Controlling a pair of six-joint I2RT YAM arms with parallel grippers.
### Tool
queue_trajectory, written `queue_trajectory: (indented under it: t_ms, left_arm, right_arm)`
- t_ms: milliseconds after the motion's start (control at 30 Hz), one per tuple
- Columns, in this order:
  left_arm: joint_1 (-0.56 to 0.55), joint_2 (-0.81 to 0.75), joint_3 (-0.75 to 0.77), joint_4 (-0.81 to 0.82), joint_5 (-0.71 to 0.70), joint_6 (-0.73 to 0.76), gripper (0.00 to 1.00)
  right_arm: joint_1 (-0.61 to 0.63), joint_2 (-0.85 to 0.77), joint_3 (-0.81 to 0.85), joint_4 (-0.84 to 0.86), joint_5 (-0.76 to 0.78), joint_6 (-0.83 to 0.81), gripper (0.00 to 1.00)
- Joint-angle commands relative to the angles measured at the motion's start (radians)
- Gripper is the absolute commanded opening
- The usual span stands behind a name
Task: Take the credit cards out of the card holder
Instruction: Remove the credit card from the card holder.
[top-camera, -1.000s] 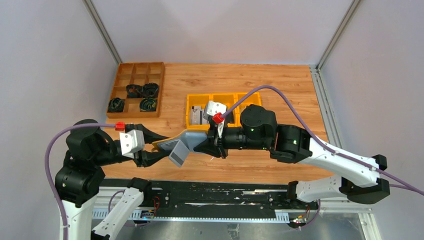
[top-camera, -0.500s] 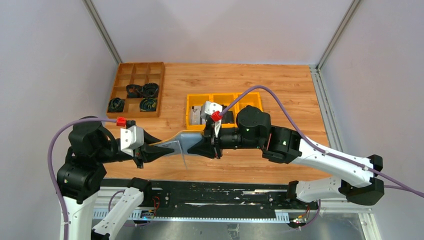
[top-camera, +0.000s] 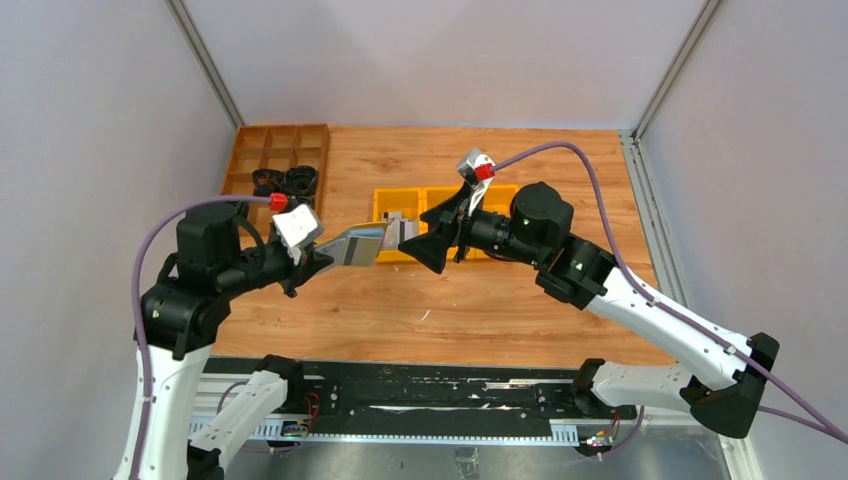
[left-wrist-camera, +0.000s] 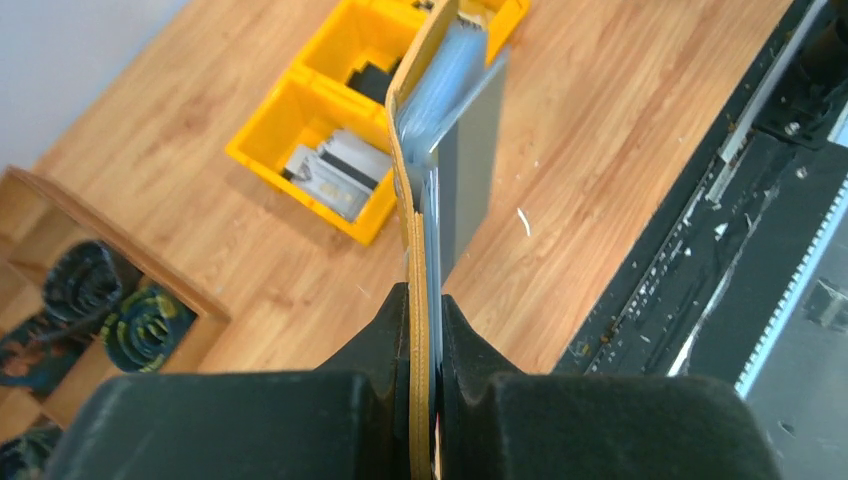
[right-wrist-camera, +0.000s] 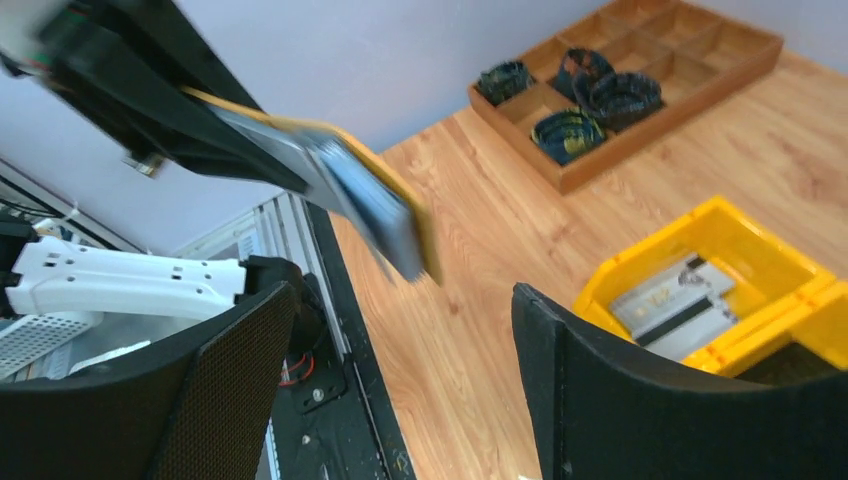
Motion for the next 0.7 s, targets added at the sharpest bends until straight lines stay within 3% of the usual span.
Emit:
queue_trajectory:
  t_ms: [0,333,567,667]
  left_arm:
    - [0.000,0.041,0.011,-0.060,0.000,0.011,0.02]
    - [0.000,0.063,0.019,-0.086,0.429,-0.076,0.07]
    - [0.000,0.093,0.023,-0.084,0.560,-0.148,0.07]
    - [0.000,0.112,0.024,-0.085,0.597,-0.173,0.07]
  right_arm:
    - [-0.022,-0.001,0.072,0.013,-0.105,-0.034,0.83]
    - [-0.022,0.137,0.181,-0.084,-0.412,-0.123,0.83]
    - [-0.022,0.134,0.152,-0.046,-0.647,-0.121,0.83]
    - [-0.022,0.151,0.152,-0.047,-0.702,-0.094,0.73]
